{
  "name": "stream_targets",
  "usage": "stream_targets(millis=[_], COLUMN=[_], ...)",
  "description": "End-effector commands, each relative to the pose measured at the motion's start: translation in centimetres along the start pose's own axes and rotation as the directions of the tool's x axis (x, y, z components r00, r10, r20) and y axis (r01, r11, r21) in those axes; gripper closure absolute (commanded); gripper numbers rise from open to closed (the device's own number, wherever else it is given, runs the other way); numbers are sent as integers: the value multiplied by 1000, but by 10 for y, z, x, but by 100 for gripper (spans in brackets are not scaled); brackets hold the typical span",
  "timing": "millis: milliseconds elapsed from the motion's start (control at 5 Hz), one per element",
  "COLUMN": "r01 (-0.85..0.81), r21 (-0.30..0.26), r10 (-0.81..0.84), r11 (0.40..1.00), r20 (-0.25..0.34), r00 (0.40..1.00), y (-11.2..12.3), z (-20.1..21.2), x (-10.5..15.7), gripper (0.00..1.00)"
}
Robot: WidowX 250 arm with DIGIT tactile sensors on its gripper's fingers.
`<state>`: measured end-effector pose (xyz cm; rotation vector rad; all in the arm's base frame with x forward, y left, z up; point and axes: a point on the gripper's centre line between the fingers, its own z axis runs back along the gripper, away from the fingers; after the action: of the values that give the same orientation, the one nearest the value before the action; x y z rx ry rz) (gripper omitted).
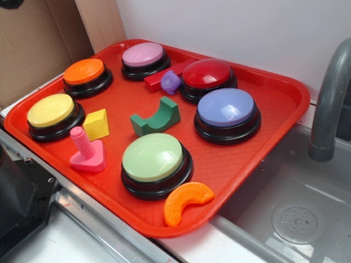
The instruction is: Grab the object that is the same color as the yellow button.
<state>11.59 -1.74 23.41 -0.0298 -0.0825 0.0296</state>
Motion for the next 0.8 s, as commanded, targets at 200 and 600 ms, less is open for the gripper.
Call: stream_targets(millis=[200, 600], r01=[-241, -603], r21=[2, 31], r10=[241, 603], r11=[971, 797], r20=[-1, -2], r00=[971, 798], y=[11, 23], z=[-22, -70], x=[10, 22], gripper=[0, 0])
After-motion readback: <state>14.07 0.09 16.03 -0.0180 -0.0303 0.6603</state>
